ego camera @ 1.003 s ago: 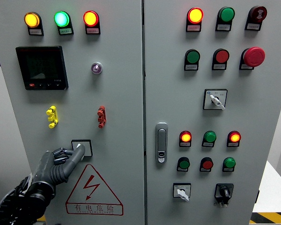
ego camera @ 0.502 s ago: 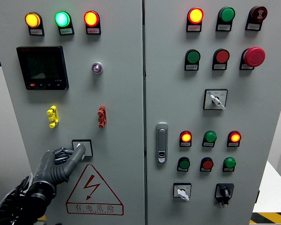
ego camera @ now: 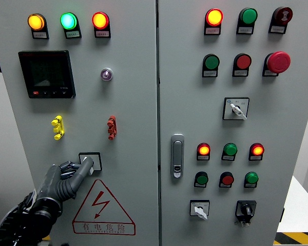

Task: Turn on light switch 1
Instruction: 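Twist the rotary switch knob clockwise with the left hand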

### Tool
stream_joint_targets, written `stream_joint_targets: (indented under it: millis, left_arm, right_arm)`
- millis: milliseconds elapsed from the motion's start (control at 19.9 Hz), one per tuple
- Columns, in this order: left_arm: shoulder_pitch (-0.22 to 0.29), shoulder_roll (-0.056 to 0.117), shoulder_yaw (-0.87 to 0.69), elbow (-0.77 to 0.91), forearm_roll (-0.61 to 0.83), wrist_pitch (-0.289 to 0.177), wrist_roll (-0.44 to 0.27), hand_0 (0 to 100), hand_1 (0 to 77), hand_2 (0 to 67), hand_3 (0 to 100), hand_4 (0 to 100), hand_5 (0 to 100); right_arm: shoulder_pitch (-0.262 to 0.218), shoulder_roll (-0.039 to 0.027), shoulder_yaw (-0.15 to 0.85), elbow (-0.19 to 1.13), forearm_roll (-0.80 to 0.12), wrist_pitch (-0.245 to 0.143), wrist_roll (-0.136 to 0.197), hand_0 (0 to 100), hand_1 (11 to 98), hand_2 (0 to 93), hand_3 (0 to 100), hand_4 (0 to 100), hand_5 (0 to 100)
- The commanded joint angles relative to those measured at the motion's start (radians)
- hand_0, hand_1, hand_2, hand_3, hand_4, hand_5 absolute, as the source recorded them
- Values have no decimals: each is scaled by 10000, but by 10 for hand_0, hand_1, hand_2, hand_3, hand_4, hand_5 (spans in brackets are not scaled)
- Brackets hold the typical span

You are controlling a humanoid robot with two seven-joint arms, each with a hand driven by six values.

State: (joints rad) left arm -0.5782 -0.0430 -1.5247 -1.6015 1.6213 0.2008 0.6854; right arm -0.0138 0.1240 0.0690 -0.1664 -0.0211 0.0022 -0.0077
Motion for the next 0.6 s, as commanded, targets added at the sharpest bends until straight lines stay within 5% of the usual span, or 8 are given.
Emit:
stream_joint_targets:
  millis: [0, 552]
  left_arm:
    - [-1, 0, -1, 0, 1, 2, 3, 773, 493, 605, 1000, 1000, 1000]
    - [-78, -15, 106, 92, 1, 17, 3, 932, 525, 604, 1000, 1000, 1000]
  right_arm:
    - [0, -12, 0, -8, -3, 8, 0, 0, 195, 0, 195, 192, 107]
    - [0, 3, 0, -8, -3, 8, 0, 0, 195, 0, 195, 192, 107]
